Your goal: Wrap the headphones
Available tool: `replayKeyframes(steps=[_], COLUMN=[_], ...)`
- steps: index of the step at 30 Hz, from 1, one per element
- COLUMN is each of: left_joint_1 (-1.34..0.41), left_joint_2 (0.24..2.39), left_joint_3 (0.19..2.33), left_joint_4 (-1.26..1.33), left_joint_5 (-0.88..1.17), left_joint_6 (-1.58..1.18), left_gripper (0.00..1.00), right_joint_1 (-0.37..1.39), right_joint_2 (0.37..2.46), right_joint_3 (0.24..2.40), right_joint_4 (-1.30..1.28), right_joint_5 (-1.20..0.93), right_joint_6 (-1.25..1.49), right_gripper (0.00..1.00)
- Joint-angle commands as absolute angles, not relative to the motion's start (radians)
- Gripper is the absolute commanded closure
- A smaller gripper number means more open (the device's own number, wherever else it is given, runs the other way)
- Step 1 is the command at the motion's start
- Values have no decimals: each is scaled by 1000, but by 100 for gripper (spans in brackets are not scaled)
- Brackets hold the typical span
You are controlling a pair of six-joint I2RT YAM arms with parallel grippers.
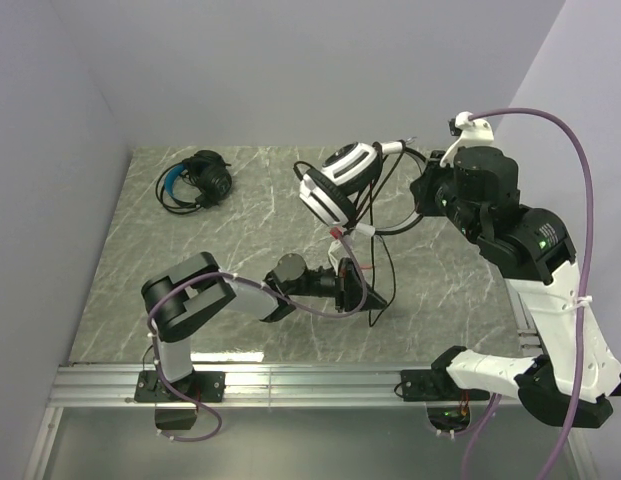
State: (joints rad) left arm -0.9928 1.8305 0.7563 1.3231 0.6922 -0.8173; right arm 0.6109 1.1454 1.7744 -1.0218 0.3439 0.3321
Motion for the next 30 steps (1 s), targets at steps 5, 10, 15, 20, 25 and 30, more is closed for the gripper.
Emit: replayKeyframes(steps=[5, 10, 15, 20, 25, 30], left_joint_1=[-1028, -1038, -1052, -1063, -1065, -1063], left_joint_2=[1845, 1835, 1832, 1825, 1798, 1717], left_joint_3=[726, 716, 707, 677, 604, 532], left_joint_4=[1617, 1635, 1678, 1721, 1804, 1836], left_joint_5=[709, 713, 719, 715, 710, 710], left_joint_6=[-853, -851, -867, -876, -904, -914], left_gripper=[82, 80, 80, 80, 81, 82], right_joint_1=[569, 552, 540, 528, 512, 500], right_joint_2=[1146, 1149, 1152, 1152, 1149, 1135], right_joint_3=[1813, 1818, 1819, 1812, 1780, 1733], right_joint_4=[-859, -857, -861, -862, -858, -845], right_joint_5=[330, 331, 367, 406, 446, 498], right_joint_6=[379, 379, 374, 370, 367, 362], right_gripper=[100, 100, 100, 100, 100, 100])
